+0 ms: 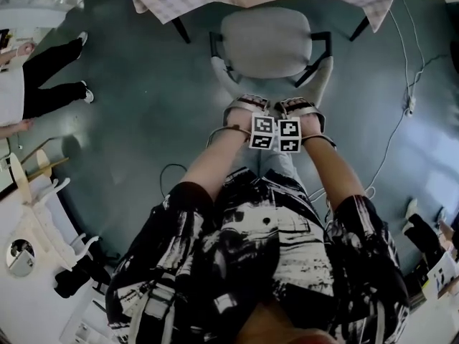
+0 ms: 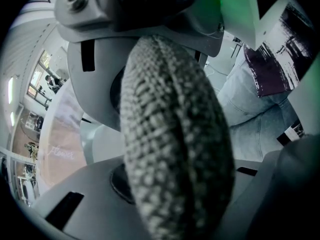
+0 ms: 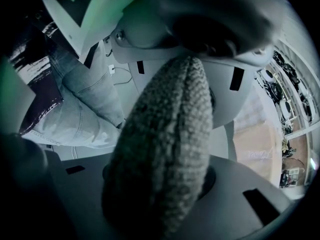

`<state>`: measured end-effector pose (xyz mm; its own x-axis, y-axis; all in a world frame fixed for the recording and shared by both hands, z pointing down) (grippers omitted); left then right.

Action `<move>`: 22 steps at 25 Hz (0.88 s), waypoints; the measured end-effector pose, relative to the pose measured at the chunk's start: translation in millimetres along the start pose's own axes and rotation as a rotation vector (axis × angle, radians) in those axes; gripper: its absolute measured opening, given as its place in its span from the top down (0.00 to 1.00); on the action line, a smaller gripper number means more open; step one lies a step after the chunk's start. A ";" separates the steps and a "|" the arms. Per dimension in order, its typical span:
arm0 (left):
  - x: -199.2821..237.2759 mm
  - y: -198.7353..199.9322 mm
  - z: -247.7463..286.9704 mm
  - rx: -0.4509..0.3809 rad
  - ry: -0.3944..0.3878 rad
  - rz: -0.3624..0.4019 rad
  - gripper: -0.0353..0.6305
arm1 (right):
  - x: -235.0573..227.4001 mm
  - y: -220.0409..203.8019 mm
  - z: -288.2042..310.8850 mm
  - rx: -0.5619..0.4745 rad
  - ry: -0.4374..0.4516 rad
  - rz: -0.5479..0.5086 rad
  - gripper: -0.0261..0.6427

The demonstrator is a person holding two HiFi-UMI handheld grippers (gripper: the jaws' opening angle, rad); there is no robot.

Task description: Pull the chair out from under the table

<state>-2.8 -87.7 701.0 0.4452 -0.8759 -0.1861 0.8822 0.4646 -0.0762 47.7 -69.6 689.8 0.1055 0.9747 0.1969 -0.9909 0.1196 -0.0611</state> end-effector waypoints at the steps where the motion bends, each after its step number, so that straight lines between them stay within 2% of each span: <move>1: -6.7 1.7 -1.1 0.000 -0.001 0.002 0.79 | 6.6 2.5 -1.1 -0.001 0.001 0.002 0.75; 10: -53.3 15.5 -6.1 -0.004 -0.004 0.035 0.79 | 53.9 18.4 -6.9 0.002 0.005 0.034 0.75; 22: -95.3 35.4 -8.0 -0.002 0.000 0.024 0.79 | 99.3 24.6 -11.7 0.003 0.005 0.022 0.75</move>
<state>-15.3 13.3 708.2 0.4660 -0.8646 -0.1877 0.8712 0.4855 -0.0735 34.8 32.3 696.4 0.0836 0.9780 0.1910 -0.9933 0.0971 -0.0627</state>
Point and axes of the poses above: the fingertips, and each gripper's own axes: z forward along the fingers, x to its left, y out of its top, the point moved 10 cm from there along -z, backward along the fingers, and after that the axes turned 6 degrees about x, right-handed, at the moved point
